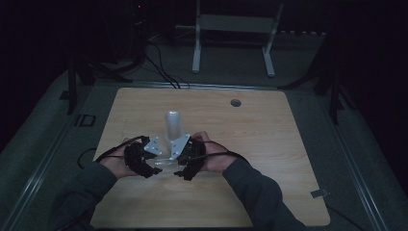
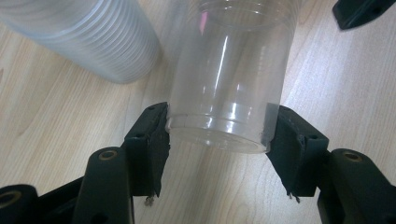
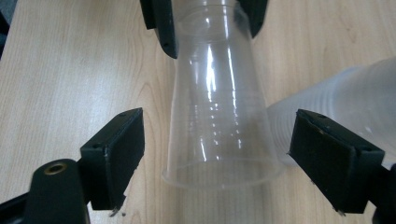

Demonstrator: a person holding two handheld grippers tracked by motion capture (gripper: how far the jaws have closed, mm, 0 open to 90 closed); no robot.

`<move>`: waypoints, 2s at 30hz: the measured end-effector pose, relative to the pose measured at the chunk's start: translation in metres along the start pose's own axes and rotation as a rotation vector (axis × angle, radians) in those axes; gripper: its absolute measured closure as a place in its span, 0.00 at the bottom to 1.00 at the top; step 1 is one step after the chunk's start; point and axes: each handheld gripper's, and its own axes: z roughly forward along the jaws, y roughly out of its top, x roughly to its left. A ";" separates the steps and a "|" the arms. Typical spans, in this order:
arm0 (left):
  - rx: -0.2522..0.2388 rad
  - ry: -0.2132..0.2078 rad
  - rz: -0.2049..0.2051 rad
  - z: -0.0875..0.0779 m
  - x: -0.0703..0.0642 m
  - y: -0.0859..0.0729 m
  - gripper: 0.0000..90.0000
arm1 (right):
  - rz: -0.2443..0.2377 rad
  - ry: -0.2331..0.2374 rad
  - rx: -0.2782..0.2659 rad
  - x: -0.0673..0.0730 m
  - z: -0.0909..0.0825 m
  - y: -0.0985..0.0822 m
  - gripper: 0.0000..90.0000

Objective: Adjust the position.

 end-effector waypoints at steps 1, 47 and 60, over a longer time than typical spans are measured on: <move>-0.006 -0.001 -0.007 0.000 0.000 -0.001 0.47 | -0.001 -0.007 -0.006 -0.001 -0.001 0.000 0.20; -0.369 0.015 -0.241 -0.027 0.012 -0.048 0.47 | 0.227 -0.056 -0.164 -0.019 -0.022 -0.025 0.24; -0.445 0.040 -0.266 -0.031 0.012 -0.052 0.47 | 0.266 -0.045 -0.216 -0.020 -0.018 -0.027 0.25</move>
